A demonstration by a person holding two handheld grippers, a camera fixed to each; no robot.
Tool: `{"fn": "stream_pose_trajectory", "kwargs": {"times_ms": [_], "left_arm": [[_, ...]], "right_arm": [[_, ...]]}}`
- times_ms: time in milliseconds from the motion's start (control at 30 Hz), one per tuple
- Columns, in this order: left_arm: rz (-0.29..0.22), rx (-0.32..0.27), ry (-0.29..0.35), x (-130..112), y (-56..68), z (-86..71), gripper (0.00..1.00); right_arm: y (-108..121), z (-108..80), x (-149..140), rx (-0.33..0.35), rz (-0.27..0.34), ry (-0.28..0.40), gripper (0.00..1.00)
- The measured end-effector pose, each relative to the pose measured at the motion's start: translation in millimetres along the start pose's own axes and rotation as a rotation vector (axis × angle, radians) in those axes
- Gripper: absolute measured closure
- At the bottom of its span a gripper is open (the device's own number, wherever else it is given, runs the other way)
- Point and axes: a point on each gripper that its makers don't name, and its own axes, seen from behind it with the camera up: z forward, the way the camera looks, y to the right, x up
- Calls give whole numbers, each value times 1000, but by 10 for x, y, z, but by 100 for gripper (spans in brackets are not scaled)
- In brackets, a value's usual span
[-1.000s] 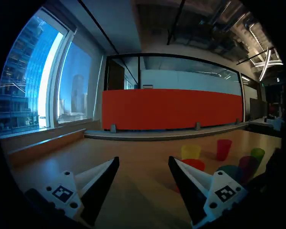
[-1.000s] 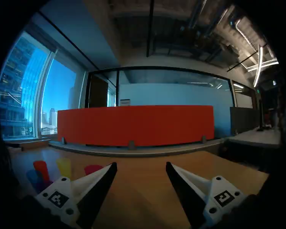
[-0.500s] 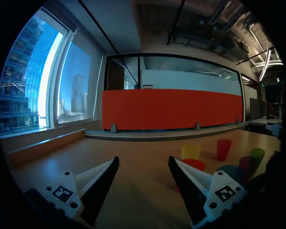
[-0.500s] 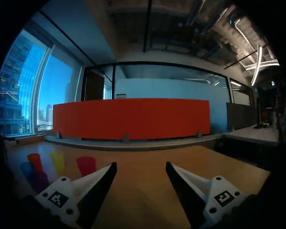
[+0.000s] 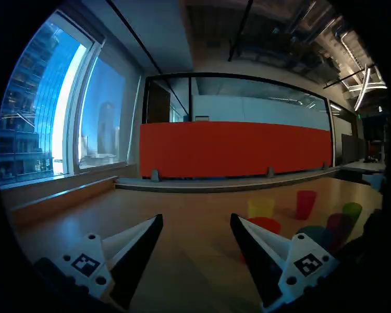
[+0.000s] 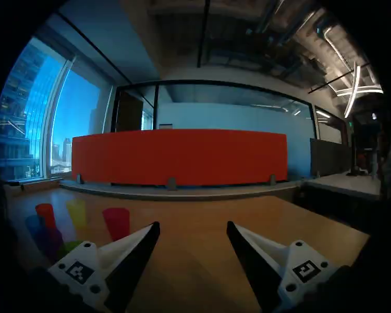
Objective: Pour water
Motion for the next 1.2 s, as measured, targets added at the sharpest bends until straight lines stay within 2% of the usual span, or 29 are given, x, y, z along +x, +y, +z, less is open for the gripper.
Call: {"fn": "stream_pose_trajectory", "kwargs": {"times_ms": [1200], "left_arm": [[0, 0, 0, 1, -6, -2, 4]], "right_arm": [[-17, -23, 1, 4, 1, -2, 1]]}}
